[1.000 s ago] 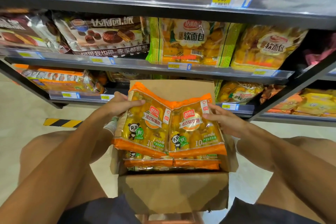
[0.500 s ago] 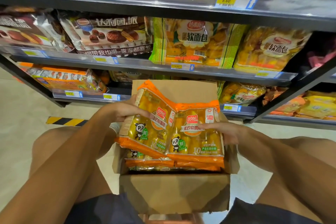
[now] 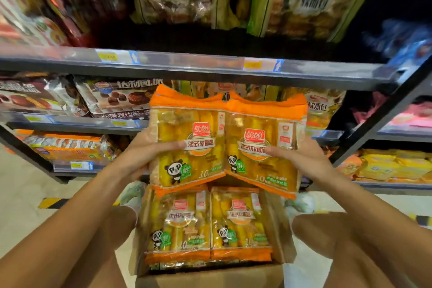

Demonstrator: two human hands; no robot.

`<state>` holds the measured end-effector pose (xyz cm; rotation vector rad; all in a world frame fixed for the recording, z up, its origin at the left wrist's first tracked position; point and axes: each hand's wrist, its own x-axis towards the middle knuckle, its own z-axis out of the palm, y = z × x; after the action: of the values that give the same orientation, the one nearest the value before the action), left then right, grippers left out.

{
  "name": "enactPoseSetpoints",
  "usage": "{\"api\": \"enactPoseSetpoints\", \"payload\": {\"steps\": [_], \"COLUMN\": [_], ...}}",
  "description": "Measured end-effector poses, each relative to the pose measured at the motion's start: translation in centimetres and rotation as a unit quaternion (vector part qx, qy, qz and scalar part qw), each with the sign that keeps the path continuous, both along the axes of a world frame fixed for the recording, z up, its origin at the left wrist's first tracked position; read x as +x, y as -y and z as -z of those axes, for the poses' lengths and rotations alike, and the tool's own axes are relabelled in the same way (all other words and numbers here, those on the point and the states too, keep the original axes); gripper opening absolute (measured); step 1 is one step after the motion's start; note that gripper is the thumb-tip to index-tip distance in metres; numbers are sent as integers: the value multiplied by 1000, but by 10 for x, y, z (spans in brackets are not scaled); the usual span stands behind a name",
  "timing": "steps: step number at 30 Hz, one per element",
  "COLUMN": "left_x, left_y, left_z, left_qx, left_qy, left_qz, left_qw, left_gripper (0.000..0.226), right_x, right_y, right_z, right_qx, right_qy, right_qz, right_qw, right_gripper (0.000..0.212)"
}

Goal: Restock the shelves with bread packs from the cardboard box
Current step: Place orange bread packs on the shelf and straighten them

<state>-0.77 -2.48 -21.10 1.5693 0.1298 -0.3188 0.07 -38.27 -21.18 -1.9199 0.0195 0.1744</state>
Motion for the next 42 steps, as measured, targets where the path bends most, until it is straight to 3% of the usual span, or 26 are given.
{"api": "enactPoseSetpoints", "payload": {"steps": [4, 10, 14, 18, 26, 31, 34, 35, 37, 38, 40, 42], "left_x": [3, 15, 21, 25, 46, 77, 102, 111, 124, 128, 140, 157], "left_y": [16, 32, 48, 60, 74, 70, 59, 56, 58, 64, 72, 73], "left_z": [-41, -92, -117, -134, -153, -160, -173, -174, -175, -175, -171, -169], "left_qx": [-15, -23, 16, 49, 152, 241, 370, 407, 411, 404, 437, 471], "left_qy": [84, 193, 293, 378, 550, 647, 681, 657, 616, 628, 664, 666], "left_qz": [-35, -46, -98, -129, -56, 0, 64, 72, 74, 73, 63, 31], "left_qw": [996, 980, 951, 916, 819, 723, 628, 630, 668, 661, 604, 578], "left_gripper": [63, 67, 59, 72, 65, 57, 53, 56, 65, 61, 56, 57], "right_x": [-1, -2, 4, 15, 31, 48, 55, 56, 60, 62, 70, 76], "right_y": [17, 44, 61, 71, 83, 95, 105, 108, 112, 113, 117, 119], "right_z": [-51, -103, -125, -138, -147, -153, -153, -153, -152, -152, -150, -149], "right_qx": [-9, -15, -9, 0, 14, 30, 35, 33, 33, 33, 34, 28], "right_qy": [85, 192, 254, 306, 391, 430, 444, 450, 461, 463, 458, 457], "right_qz": [19, 54, 102, 129, 157, 184, 188, 191, 193, 193, 176, 162], "right_qw": [996, 980, 962, 943, 907, 884, 875, 872, 865, 864, 871, 874], "right_gripper": [40, 45, 52, 46, 54, 62, 64, 65, 66, 67, 67, 68]}}
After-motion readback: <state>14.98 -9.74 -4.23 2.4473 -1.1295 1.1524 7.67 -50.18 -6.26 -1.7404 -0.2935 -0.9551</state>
